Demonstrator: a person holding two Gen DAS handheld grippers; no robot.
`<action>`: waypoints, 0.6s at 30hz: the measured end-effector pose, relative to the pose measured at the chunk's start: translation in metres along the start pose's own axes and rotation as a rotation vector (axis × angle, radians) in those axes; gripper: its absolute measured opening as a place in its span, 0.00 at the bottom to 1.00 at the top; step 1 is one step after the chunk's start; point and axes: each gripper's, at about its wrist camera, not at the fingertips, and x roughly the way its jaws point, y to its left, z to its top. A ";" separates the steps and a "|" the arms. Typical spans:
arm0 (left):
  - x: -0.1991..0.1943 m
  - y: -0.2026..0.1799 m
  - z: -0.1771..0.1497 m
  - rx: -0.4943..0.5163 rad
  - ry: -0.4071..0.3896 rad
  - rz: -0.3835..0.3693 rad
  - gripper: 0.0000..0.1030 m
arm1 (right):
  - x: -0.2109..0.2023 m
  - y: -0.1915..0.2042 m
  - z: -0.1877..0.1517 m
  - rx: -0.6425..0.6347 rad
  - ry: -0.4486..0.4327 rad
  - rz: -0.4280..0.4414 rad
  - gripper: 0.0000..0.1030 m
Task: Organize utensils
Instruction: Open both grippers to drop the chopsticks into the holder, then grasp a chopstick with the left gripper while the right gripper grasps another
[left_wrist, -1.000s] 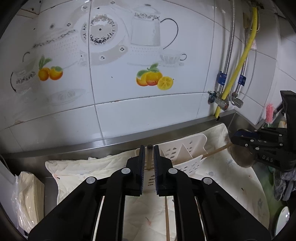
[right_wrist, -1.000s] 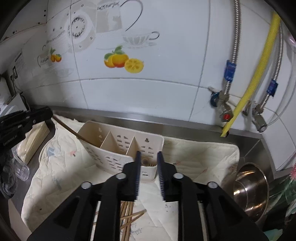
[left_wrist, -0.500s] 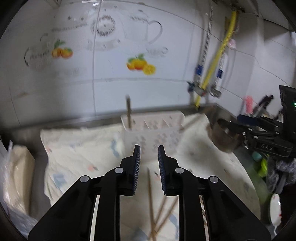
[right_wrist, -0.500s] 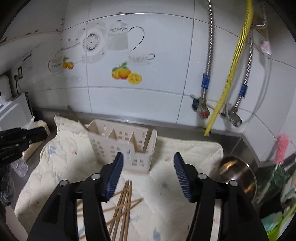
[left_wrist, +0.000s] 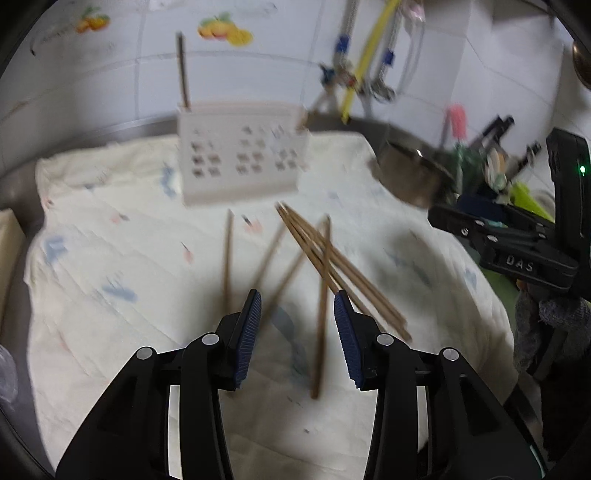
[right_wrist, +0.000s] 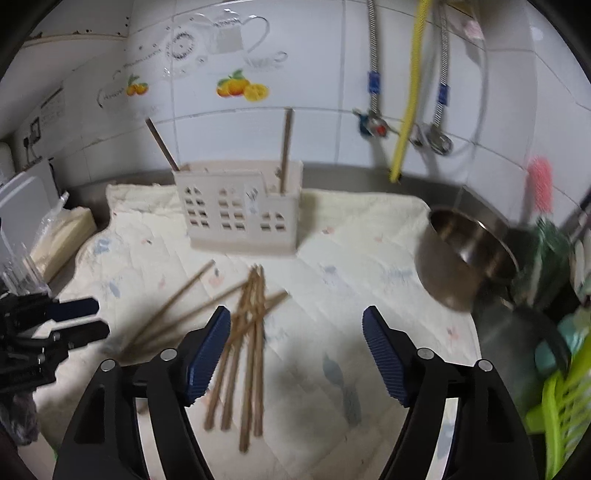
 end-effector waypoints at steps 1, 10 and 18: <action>0.005 -0.003 -0.006 0.003 0.015 -0.013 0.40 | 0.001 -0.002 -0.008 0.013 0.008 -0.010 0.71; 0.045 -0.022 -0.026 0.053 0.106 -0.020 0.32 | 0.007 -0.020 -0.046 0.103 0.070 0.004 0.72; 0.062 -0.026 -0.028 0.067 0.135 0.017 0.21 | 0.011 -0.024 -0.055 0.131 0.086 0.016 0.72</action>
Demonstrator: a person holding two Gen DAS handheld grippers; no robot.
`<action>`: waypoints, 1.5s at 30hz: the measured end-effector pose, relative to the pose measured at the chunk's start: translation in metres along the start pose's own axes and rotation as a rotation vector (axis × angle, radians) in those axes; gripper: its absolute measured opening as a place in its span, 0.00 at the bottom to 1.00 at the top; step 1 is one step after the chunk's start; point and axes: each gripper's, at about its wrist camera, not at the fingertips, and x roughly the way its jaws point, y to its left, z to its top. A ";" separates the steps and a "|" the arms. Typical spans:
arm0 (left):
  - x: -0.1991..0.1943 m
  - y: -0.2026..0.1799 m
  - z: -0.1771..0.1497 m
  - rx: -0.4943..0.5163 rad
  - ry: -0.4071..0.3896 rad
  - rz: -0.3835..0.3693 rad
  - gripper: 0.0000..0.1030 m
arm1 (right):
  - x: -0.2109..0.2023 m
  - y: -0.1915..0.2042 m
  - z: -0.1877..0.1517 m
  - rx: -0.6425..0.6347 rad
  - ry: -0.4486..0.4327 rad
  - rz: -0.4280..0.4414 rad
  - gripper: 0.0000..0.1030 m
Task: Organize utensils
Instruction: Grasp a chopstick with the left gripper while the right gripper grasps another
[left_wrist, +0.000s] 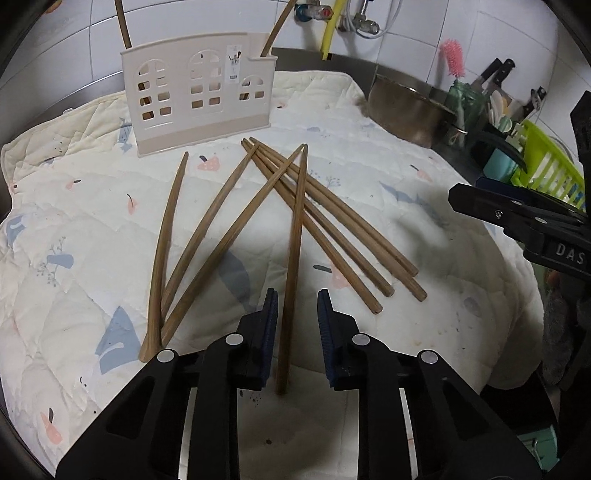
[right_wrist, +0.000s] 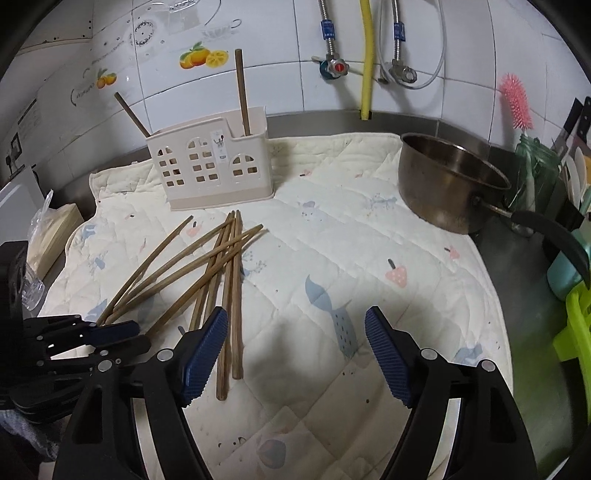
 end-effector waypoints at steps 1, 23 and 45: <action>0.002 0.000 0.000 -0.003 0.003 0.003 0.21 | 0.001 0.000 -0.001 0.001 0.004 0.005 0.72; 0.013 -0.003 0.001 0.009 0.029 0.060 0.07 | 0.015 0.016 -0.013 -0.012 0.048 0.047 0.72; -0.072 0.003 0.034 0.005 -0.149 0.047 0.05 | 0.038 0.026 -0.023 -0.018 0.109 0.099 0.35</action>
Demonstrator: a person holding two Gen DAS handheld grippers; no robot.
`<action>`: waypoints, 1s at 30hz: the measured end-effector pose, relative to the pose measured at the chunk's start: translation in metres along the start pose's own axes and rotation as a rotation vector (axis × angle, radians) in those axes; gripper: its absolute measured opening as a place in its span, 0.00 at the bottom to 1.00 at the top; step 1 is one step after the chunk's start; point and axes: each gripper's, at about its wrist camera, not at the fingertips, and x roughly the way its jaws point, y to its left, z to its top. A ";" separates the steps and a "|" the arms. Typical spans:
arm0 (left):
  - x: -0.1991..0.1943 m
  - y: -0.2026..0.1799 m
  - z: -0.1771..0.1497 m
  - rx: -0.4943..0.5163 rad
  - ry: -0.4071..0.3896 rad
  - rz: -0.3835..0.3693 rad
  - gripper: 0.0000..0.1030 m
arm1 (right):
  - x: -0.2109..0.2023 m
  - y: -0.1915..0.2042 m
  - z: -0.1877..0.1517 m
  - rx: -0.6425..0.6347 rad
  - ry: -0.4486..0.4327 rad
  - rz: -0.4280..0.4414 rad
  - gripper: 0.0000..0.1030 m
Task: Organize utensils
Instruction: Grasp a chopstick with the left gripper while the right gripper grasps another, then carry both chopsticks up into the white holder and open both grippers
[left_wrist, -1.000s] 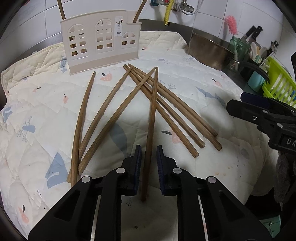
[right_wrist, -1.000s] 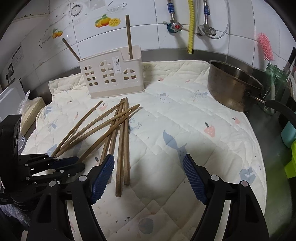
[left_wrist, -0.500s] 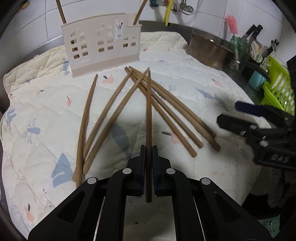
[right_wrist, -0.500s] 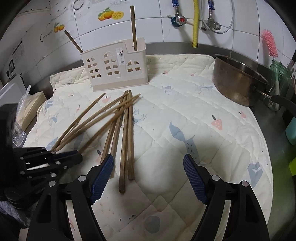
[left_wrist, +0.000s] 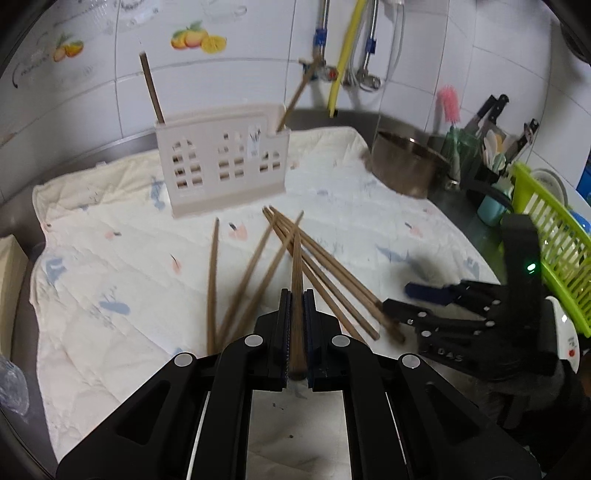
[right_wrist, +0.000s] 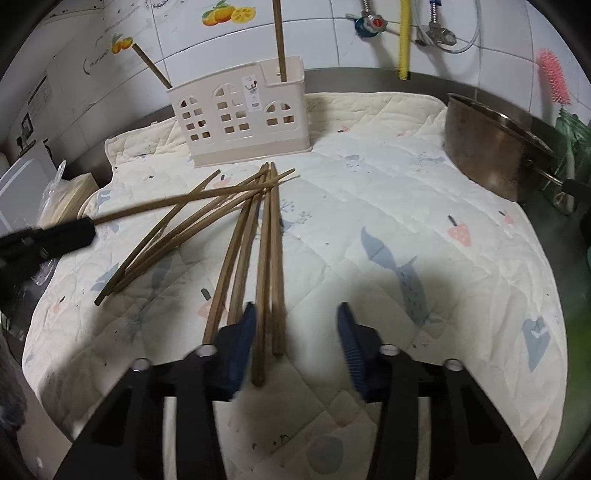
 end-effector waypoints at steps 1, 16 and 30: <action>-0.004 0.001 0.002 -0.001 -0.008 -0.001 0.05 | 0.002 0.001 0.001 -0.002 0.002 0.004 0.33; -0.009 0.015 0.011 -0.026 -0.026 -0.005 0.05 | 0.025 0.012 0.006 -0.051 0.037 -0.004 0.10; -0.019 0.023 0.019 -0.049 -0.057 -0.007 0.05 | -0.001 0.012 0.015 -0.062 -0.045 -0.023 0.07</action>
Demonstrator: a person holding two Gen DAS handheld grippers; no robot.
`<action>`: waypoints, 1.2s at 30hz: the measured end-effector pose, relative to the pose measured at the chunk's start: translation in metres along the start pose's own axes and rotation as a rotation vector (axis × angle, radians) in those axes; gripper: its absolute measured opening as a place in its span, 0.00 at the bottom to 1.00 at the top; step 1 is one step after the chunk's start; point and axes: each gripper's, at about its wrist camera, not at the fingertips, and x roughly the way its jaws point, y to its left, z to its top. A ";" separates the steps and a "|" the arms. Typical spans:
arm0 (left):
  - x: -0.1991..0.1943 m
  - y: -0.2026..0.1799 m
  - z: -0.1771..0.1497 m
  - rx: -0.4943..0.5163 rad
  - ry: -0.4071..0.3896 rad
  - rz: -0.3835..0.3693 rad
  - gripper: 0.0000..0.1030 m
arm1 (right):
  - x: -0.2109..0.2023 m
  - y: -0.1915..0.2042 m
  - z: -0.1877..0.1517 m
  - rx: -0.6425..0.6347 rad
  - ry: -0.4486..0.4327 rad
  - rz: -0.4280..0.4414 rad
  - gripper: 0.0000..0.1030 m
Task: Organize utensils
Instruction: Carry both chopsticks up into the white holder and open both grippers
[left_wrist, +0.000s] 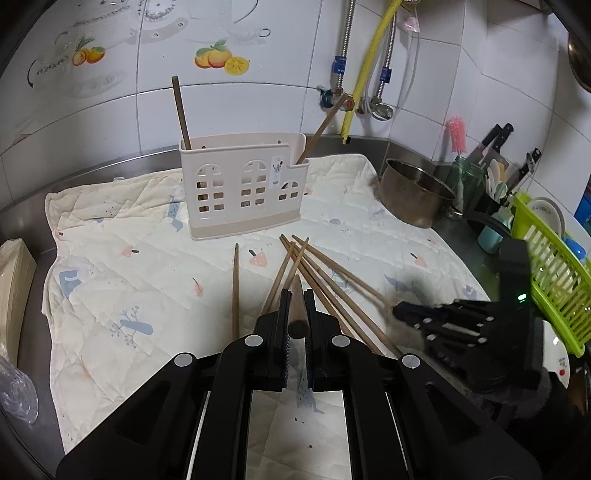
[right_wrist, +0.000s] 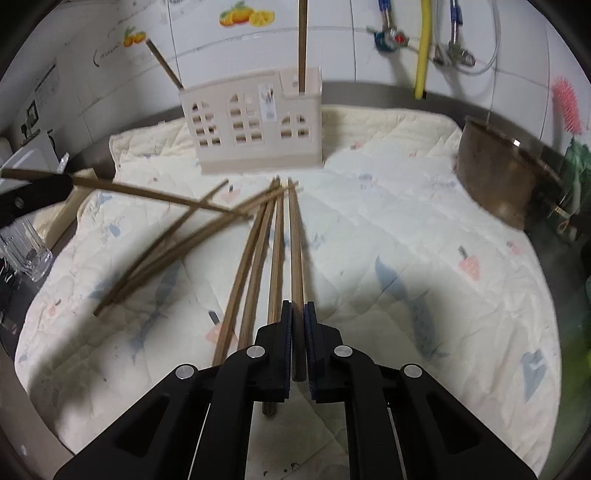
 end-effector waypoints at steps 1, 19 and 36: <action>0.000 0.001 0.000 0.001 -0.002 0.000 0.05 | -0.005 0.000 0.003 -0.002 -0.014 -0.002 0.07; -0.008 0.012 0.035 -0.004 -0.037 0.000 0.05 | -0.076 0.006 0.093 -0.122 -0.216 0.024 0.06; -0.022 0.019 0.119 0.026 -0.124 0.010 0.05 | -0.093 0.011 0.187 -0.203 -0.214 0.095 0.06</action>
